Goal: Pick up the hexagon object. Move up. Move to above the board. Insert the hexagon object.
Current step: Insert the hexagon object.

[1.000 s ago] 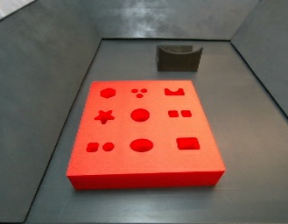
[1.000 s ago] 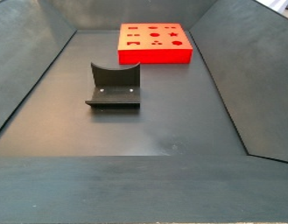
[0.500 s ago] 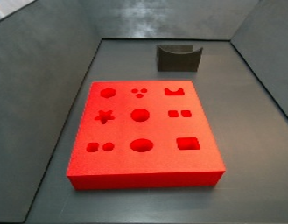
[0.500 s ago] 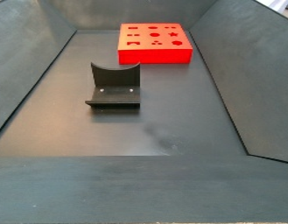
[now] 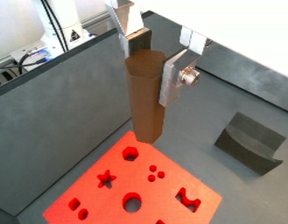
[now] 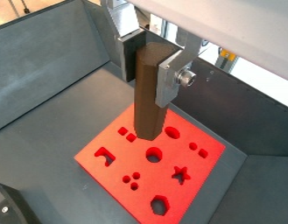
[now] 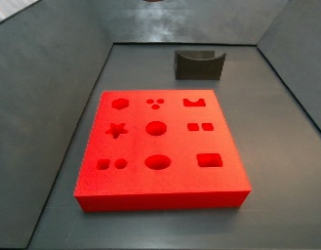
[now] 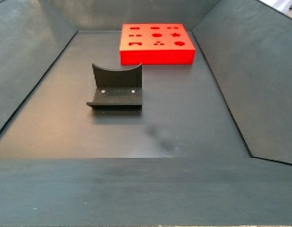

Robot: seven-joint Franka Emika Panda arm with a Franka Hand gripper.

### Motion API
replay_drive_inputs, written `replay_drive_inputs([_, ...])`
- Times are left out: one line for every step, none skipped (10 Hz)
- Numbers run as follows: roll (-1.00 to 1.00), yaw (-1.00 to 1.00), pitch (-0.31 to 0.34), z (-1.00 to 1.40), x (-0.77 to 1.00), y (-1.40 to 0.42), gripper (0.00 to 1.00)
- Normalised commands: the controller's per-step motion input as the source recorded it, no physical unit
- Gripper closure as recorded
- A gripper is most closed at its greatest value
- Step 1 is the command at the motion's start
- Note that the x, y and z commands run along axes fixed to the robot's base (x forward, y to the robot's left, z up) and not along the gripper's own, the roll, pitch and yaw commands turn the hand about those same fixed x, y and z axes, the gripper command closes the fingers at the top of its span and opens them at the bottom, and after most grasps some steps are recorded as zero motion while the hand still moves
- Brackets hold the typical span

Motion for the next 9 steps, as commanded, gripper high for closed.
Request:
replay_drive_inputs([0.09, 0.0, -0.083, -0.18, -0.29, 0.07, 1.0])
replay_drive_inputs([0.2, 0.01, -0.081, -0.43, -0.41, 0.12, 1.0])
replay_drive_inputs([0.25, 0.0, -0.19, -0.66, -0.53, 0.05, 1.0])
replay_drive_inputs([0.15, 0.0, -0.21, -0.77, -0.62, 0.0, 1.0])
replay_drive_inputs([0.09, 0.01, -0.197, -0.87, -0.66, 0.0, 1.0])
replay_drive_inputs([0.04, 0.03, -0.186, -0.92, -0.66, 0.0, 1.0])
replay_drive_inputs([0.01, 0.08, -0.183, -0.91, -0.6, 0.0, 1.0])
replay_drive_inputs([0.0, 0.14, -0.217, -0.84, -0.49, 0.0, 1.0])
replay_drive_inputs([-0.02, 0.25, -0.211, -0.83, -0.21, 0.12, 1.0])
